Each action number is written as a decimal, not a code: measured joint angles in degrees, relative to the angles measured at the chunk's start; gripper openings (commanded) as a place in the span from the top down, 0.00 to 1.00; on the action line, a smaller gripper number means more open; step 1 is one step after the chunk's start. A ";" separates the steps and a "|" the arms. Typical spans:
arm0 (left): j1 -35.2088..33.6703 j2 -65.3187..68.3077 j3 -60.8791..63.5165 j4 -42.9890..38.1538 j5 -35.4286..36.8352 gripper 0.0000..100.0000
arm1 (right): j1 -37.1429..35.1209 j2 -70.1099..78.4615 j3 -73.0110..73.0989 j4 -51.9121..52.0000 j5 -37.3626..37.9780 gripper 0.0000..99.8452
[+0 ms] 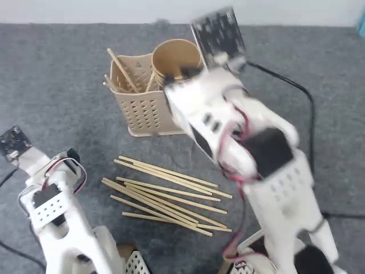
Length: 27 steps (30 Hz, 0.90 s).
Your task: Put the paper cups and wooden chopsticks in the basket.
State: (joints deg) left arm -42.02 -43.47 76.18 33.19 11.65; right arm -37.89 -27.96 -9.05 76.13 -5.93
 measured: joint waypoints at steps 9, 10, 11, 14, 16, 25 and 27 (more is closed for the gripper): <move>10.11 0.00 -4.04 14.95 1.76 0.74 | 4.40 -5.54 5.27 24.35 0.00 0.91; 11.16 0.00 -4.66 16.18 2.55 0.74 | 5.36 -7.03 8.97 24.35 0.00 0.91; 11.87 0.00 -5.27 16.88 3.08 0.74 | 5.89 -8.44 13.19 24.35 0.00 0.91; 15.47 1.41 -8.44 20.22 3.43 0.74 | 6.42 -12.84 29.19 23.74 0.00 0.91; 17.85 4.48 -11.69 23.74 3.96 0.74 | 7.30 -15.56 40.35 21.45 0.00 0.91; 26.73 26.02 -28.40 37.19 6.24 0.74 | 26.37 -23.65 59.78 8.53 14.86 0.97; 28.22 30.51 -30.24 37.19 6.33 0.74 | 29.01 -22.95 65.93 2.11 18.11 0.98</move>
State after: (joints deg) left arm -13.80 -12.97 45.93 70.37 17.98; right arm -8.88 -50.90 56.88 78.24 12.18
